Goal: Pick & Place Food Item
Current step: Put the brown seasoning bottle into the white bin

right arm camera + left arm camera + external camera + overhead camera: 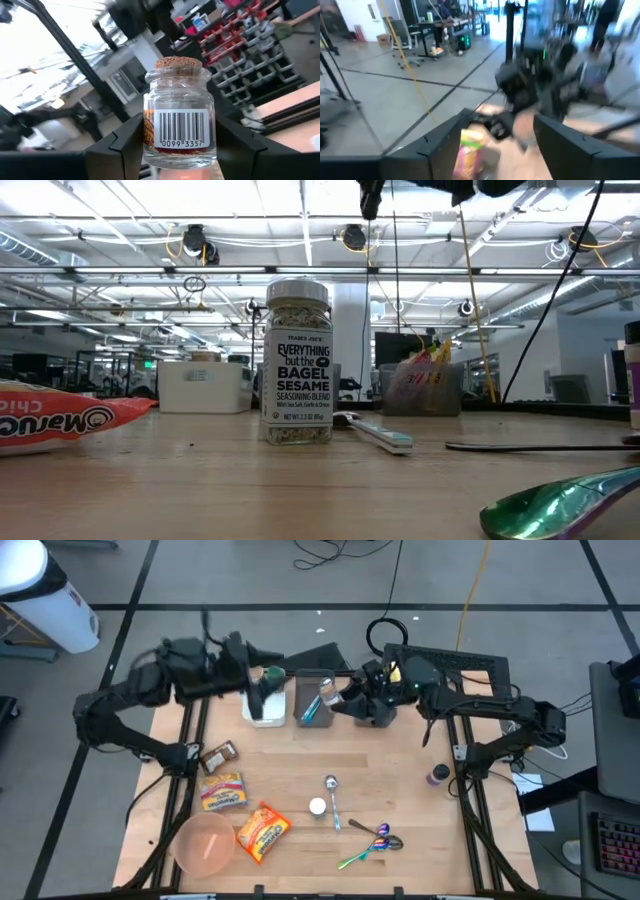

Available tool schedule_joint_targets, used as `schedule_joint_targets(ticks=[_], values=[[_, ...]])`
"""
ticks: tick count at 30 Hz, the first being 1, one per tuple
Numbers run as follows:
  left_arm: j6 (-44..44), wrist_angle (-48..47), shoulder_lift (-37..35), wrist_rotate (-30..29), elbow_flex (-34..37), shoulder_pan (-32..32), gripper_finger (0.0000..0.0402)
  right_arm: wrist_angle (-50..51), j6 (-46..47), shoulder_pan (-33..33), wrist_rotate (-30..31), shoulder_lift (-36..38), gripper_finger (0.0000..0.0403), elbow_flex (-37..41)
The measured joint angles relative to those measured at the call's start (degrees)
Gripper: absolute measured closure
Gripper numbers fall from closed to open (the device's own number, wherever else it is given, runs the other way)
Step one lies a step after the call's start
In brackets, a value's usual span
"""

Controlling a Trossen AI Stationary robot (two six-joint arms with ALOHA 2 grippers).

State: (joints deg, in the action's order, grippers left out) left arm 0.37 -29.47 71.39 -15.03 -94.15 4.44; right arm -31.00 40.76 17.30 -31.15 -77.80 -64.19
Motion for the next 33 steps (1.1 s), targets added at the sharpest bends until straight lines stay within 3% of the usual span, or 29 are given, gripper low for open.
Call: schedule_joint_targets(ticks=[4, 10, 17, 26, 33], values=[[-7.75, -1.92, -0.10, 8.91, -3.78, 5.68, 0.0120, -0.12, -4.59, -0.22, 3.01, -0.95, 0.0216, 0.03], [-12.08, -3.17, 0.80, 24.63, -3.79, 11.37, 0.0112, 0.54, -10.54, -1.81, 8.38, -1.14, 0.0216, -0.06], [-12.80, -4.97, 6.54, 35.36, -3.76, 13.81, 0.0112, 14.11, -18.00, -3.43, 8.56, -1.12, 0.0216, -5.28], [-16.63, -4.12, 12.72, 42.95, -3.93, 14.48, 0.0112, 18.12, -19.18, -3.65, 3.86, -1.12, 0.0216, -6.57], [-16.84, -5.19, 13.98, 43.07, -3.94, 14.28, 0.0112, 20.23, -19.82, -3.65, 2.36, -1.12, 0.0216, -6.57]])
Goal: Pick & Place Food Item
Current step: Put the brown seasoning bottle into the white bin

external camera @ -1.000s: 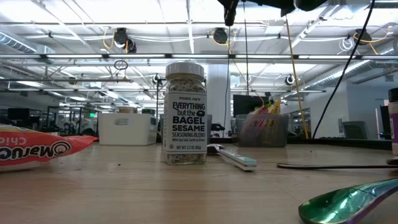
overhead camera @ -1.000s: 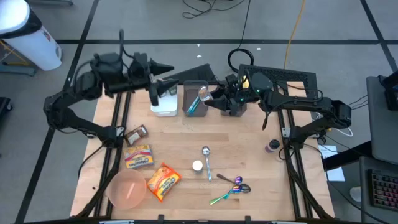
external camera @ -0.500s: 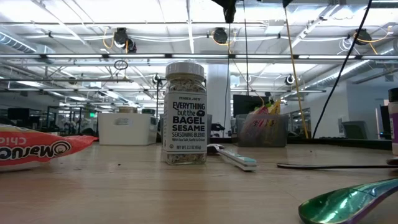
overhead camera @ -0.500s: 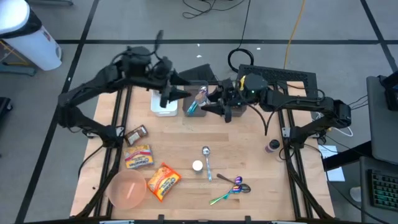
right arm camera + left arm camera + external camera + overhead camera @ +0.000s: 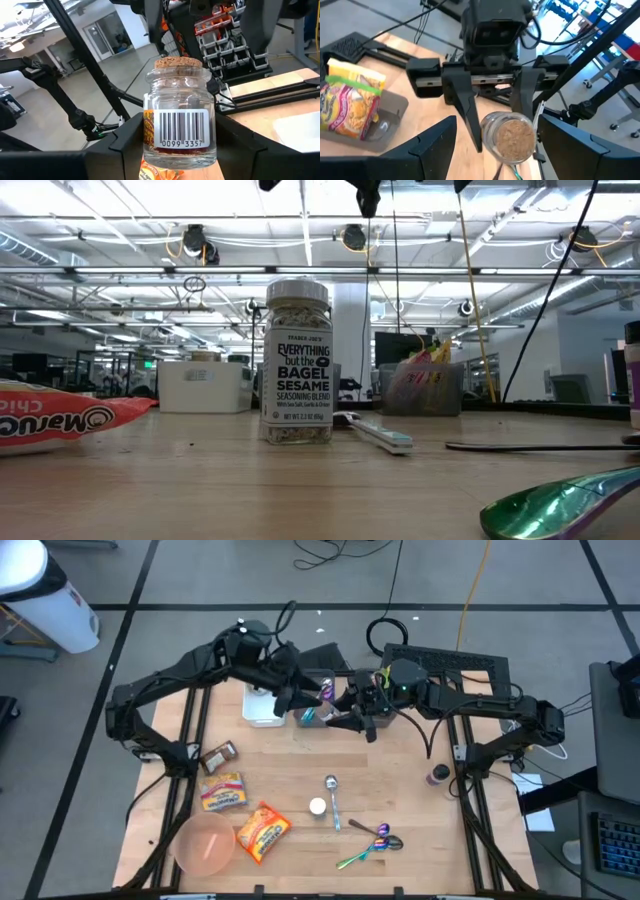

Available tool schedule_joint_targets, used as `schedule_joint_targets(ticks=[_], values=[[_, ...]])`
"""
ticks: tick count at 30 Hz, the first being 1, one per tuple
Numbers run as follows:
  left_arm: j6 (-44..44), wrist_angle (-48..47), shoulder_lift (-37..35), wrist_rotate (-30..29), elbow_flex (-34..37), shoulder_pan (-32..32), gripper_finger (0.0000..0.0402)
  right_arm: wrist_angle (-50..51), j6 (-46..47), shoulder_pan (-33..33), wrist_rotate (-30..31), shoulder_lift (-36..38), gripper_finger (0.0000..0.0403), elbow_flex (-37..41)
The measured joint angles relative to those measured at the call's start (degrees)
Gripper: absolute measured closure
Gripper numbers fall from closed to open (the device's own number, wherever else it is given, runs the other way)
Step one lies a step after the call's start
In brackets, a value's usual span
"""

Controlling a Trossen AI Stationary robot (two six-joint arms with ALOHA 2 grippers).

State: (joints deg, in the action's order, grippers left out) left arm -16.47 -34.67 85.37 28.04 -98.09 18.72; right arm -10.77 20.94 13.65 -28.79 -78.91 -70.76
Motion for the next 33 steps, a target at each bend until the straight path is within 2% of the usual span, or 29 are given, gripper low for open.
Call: schedule_joint_targets(ticks=[18, 33], values=[[-0.83, -0.82, 1.70, 3.42, -0.05, -0.69, 0.0112, 1.20, 0.42, 1.89, -0.03, 0.00, 0.0216, 0.00], [1.37, -1.67, 1.70, -2.16, -0.05, -2.36, 0.0112, 1.60, 0.86, 2.12, 0.30, 0.00, 0.0216, 0.00]])
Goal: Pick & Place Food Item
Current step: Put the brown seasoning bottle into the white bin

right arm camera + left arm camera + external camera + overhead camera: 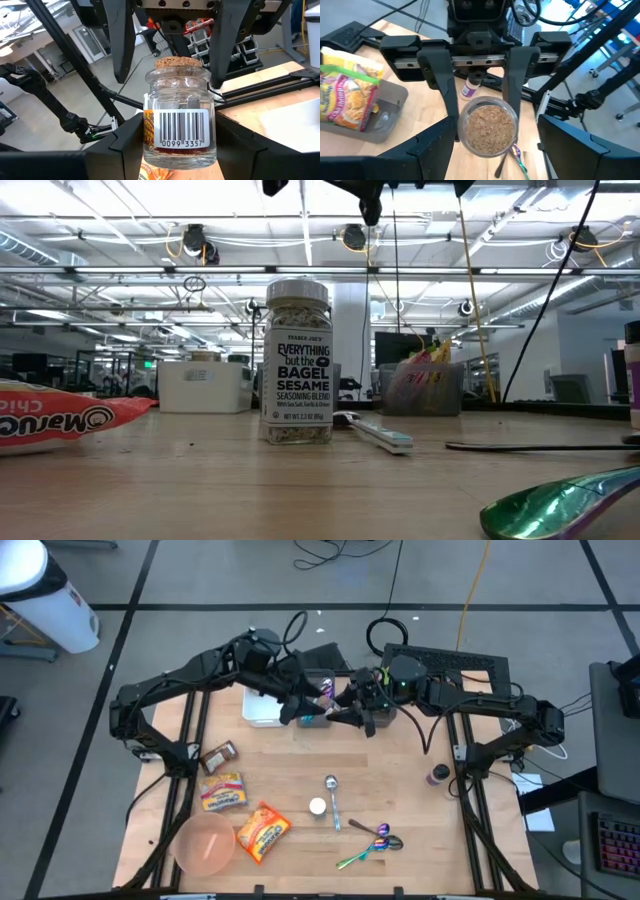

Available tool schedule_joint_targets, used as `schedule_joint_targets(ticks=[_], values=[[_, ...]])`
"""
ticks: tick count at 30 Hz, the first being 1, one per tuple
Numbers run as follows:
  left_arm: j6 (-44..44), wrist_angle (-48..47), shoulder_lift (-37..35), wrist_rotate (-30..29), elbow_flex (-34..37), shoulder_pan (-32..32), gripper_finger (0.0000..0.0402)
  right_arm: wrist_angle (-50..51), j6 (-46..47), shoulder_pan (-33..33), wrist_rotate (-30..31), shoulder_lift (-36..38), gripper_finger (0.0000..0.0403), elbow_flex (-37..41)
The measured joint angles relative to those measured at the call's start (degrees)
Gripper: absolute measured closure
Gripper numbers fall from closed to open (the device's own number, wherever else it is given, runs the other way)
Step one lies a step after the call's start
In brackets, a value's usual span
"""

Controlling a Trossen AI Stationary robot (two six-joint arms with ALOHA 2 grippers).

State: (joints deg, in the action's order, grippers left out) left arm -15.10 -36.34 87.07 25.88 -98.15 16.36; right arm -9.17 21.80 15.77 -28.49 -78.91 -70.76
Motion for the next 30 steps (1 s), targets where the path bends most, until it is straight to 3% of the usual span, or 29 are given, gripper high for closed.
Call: schedule_joint_targets(ticks=[9, 19, 30], values=[[0.79, -0.57, 0.78, -0.43, 0.01, -0.06, 0.0113, -0.02, 0.00, 0.00, -0.03, 0.00, 0.0216, 0.00], [0.54, 0.41, 2.95, 1.71, 0.07, -0.07, 0.0162, 0.58, 0.24, 0.00, -0.18, 0.13, 0.0216, 0.09], [1.45, 0.19, 2.95, 3.60, 0.07, 0.55, 0.0171, 0.80, 0.22, 0.00, -0.05, 0.09, 0.0216, 0.09]])
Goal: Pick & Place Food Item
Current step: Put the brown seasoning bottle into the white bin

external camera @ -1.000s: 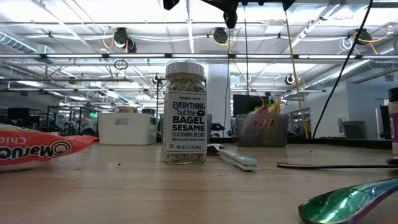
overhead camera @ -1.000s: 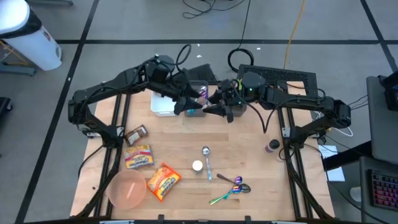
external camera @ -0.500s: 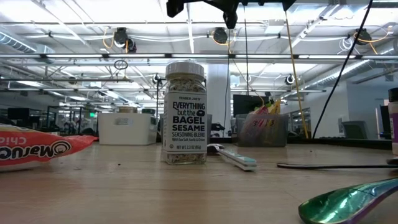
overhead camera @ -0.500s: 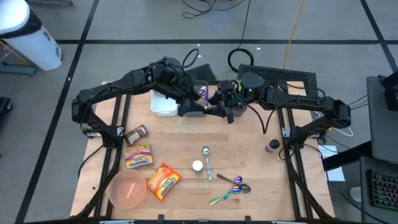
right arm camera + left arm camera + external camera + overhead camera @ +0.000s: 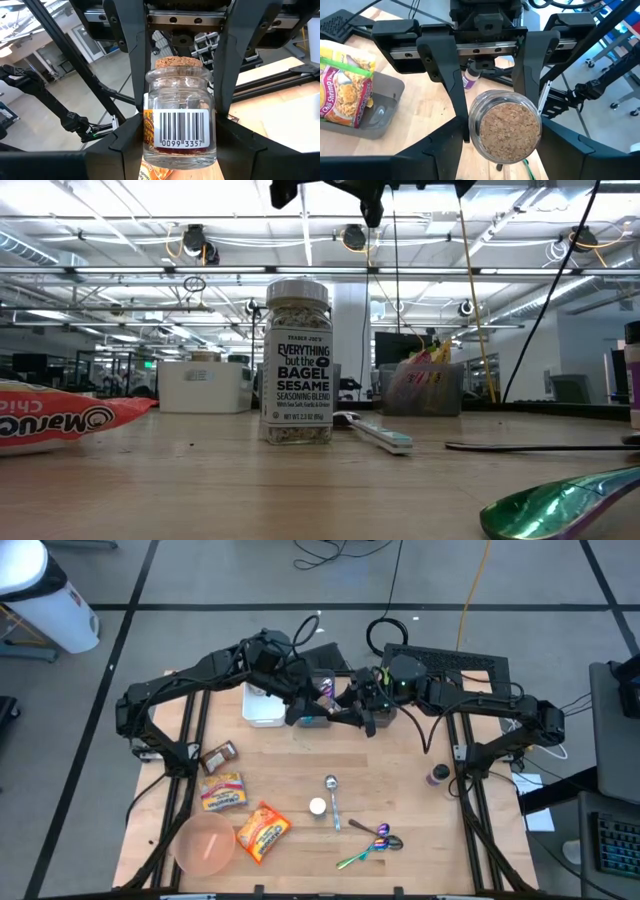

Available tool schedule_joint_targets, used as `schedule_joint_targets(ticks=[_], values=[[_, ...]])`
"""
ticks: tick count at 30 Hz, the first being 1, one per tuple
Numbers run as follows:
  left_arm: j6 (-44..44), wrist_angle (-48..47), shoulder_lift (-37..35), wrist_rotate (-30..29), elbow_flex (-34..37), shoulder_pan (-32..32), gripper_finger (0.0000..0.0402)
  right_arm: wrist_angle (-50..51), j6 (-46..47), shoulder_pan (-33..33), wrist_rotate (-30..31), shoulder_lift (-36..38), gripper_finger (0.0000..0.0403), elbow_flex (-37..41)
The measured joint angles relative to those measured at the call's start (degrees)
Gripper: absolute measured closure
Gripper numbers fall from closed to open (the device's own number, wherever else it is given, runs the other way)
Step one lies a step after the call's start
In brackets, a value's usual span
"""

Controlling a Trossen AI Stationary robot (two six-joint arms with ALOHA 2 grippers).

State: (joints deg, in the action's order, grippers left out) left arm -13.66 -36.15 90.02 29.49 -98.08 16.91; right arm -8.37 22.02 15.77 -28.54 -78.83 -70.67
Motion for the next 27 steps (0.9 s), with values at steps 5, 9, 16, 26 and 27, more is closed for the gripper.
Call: schedule_joint_targets(ticks=[5, 9, 16, 26, 27], values=[[1.75, 0.33, -0.02, 0.39, 0.00, 0.00, 0.0208, 0.13, -0.17, 0.00, -0.06, -0.02, 0.0216, 0.00], [2.73, 0.29, -0.03, 0.34, 0.00, 0.00, 0.0211, 0.14, -0.36, 0.00, -0.05, -0.04, 0.0216, 0.00], [4.40, 0.29, -0.04, 0.52, 0.00, 0.00, 0.0211, 0.07, -0.90, 0.00, -0.08, -0.07, 0.0204, 0.00], [5.85, 0.48, -0.58, 1.58, 0.00, 0.69, 0.0211, -0.69, -0.68, 0.00, -0.12, -0.09, 0.0198, -0.11], [5.89, 0.47, -0.71, 1.70, 0.00, 0.72, 0.0211, -0.79, -0.68, 0.00, -0.16, -0.09, 0.0197, -0.11]])
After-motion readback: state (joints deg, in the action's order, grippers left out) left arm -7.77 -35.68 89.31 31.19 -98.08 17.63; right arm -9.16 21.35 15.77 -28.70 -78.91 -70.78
